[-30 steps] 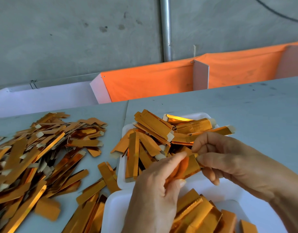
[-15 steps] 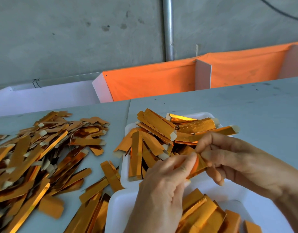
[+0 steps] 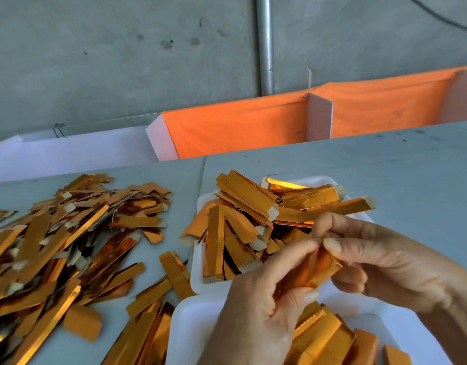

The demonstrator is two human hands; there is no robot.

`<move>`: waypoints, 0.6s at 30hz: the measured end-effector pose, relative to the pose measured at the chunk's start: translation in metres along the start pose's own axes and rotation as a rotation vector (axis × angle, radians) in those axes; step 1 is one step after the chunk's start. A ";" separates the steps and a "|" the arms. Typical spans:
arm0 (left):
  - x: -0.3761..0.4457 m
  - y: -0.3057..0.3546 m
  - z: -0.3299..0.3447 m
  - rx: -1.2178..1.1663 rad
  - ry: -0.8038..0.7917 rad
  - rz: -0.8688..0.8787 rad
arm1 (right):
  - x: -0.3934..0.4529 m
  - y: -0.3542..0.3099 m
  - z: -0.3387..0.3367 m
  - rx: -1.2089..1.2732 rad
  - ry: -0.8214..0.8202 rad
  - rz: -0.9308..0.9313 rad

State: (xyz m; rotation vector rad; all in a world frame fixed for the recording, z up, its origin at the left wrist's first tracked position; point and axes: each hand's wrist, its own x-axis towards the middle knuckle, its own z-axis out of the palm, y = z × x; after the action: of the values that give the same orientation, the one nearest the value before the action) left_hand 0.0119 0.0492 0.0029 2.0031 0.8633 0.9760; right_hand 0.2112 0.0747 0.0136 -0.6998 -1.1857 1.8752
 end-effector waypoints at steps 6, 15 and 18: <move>0.001 0.006 0.001 0.166 0.099 -0.049 | 0.001 0.002 0.001 -0.087 0.129 0.078; 0.002 0.011 0.016 0.136 0.226 0.054 | 0.004 0.004 0.005 -0.059 -0.023 0.088; 0.001 0.013 0.017 -0.136 0.265 0.081 | 0.007 0.005 0.008 -0.033 0.112 0.010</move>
State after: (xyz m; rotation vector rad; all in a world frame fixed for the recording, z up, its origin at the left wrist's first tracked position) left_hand 0.0297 0.0381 0.0071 1.8318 0.8350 1.3328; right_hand 0.1998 0.0756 0.0117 -0.8187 -1.1455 1.8040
